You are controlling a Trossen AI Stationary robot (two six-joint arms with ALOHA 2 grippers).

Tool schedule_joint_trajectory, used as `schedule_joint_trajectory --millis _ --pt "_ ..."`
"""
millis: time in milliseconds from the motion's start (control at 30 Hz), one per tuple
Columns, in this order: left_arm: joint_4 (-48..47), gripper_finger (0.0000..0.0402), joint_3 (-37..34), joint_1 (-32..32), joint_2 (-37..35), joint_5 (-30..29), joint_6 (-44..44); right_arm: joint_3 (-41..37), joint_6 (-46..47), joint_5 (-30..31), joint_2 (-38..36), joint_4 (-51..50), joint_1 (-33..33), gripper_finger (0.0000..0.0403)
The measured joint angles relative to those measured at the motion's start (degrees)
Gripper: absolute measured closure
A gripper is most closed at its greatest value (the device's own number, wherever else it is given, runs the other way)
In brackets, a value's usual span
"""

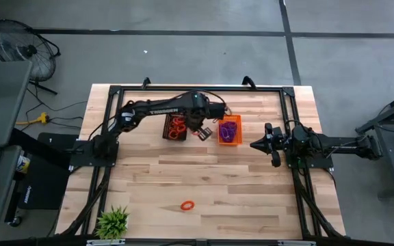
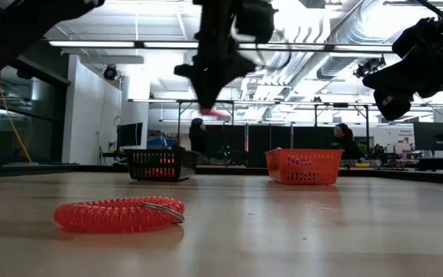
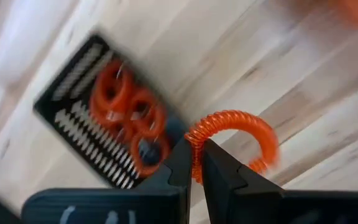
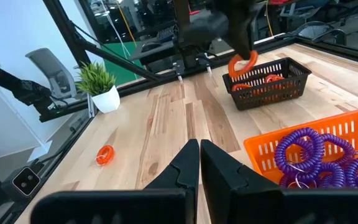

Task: Sort spring keychains into baskets
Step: Put the orange spring keychain into the black basket

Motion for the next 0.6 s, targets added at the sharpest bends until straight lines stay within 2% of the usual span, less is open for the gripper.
schedule_joint_trajectory --millis 200,300,367,467,600 --pt "-0.3 0.0385 -14.0 2.2 -10.4 -2.0 -5.5 0.0 0.0 0.0 0.0 0.0 0.0 0.0392" --pt "5.6 0.0385 -19.9 2.2 -13.5 -1.8 -6.6 0.0 0.0 0.0 0.0 0.0 0.0 0.0392" --pt "6.2 0.0385 -23.4 2.6 -15.0 -0.4 -7.3 0.0 0.0 0.0 0.0 0.0 0.0 0.0392" --pt "11.8 0.0385 -26.0 3.9 -15.9 -0.7 -8.4 0.0 0.0 0.0 0.0 0.0 0.0 0.0392" --pt "11.7 0.0385 -28.0 6.1 -15.3 0.6 -8.3 0.0 0.0 0.0 0.0 0.1 0.0 0.0392"
